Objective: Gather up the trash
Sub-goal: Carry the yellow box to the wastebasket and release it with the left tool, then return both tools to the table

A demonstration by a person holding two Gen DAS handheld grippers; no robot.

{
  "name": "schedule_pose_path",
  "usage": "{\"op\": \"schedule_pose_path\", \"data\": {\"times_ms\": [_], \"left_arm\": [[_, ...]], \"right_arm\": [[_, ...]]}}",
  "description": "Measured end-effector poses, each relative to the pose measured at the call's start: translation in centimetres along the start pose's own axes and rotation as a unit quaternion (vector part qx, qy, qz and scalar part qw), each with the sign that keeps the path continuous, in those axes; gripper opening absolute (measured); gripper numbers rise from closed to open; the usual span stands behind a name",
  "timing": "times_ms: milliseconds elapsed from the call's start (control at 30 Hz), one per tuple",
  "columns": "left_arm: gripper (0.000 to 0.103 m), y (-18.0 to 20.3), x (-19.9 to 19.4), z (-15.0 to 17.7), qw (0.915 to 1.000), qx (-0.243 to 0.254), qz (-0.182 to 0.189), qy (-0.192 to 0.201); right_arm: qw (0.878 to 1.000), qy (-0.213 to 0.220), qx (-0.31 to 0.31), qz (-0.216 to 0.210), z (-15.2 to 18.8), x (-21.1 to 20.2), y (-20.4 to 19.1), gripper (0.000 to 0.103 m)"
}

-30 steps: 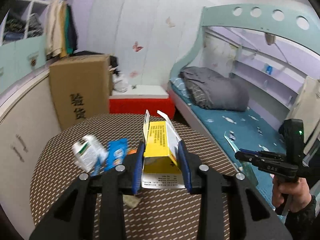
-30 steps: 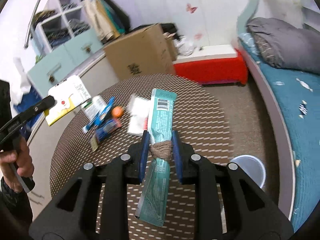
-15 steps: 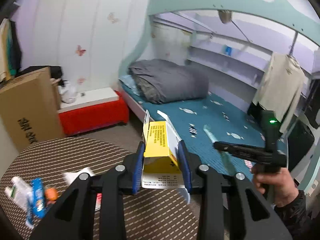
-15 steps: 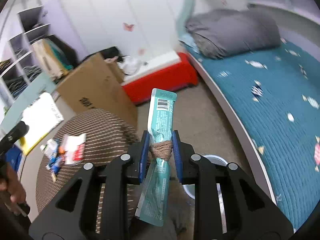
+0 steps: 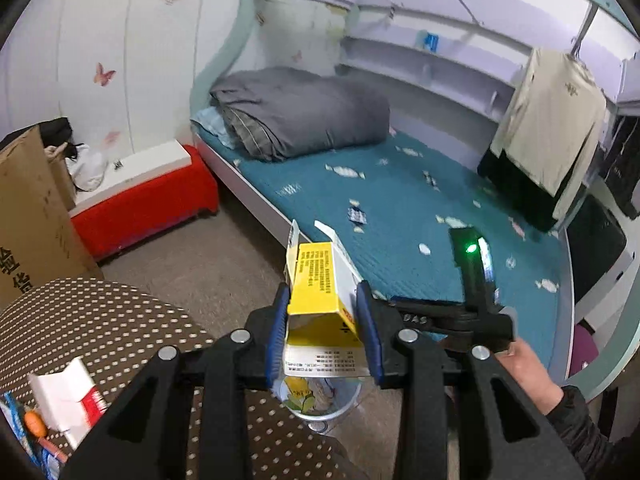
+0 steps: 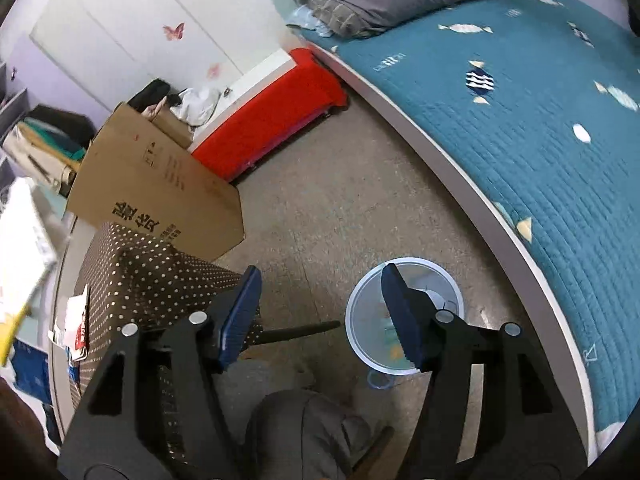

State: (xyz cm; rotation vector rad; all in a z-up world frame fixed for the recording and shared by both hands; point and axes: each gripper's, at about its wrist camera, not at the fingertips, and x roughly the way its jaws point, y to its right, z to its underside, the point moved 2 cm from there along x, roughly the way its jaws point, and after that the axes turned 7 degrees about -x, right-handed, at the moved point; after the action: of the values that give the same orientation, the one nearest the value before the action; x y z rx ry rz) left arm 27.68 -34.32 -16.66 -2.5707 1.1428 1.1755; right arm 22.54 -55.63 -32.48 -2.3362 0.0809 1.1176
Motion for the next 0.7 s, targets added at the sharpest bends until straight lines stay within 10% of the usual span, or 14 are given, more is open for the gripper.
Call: {"op": "schedule_pose_path", "data": {"times_ms": [400, 500, 700], "left_arm": [[0.040, 2.1, 9.4, 1.0, 0.9948, 0.028, 0.011, -0.097], [0.089, 1.9, 11.1, 0.9, 0.9939, 0.026, -0.004, -0.107], [0.094, 0.6, 9.9, 0.7, 0.9954, 0.011, -0.022, -0.093]], "right_arm": [[0.998, 0.036, 0.043, 0.011, 1.1, -4.4, 4.1, 0.081], [0.998, 0.042, 0.055, 0.008, 1.6, -5.0, 4.4, 0.083], [0.998, 0.044, 0.054, 0.006, 2.2, -5.4, 3.5, 0.096]]}}
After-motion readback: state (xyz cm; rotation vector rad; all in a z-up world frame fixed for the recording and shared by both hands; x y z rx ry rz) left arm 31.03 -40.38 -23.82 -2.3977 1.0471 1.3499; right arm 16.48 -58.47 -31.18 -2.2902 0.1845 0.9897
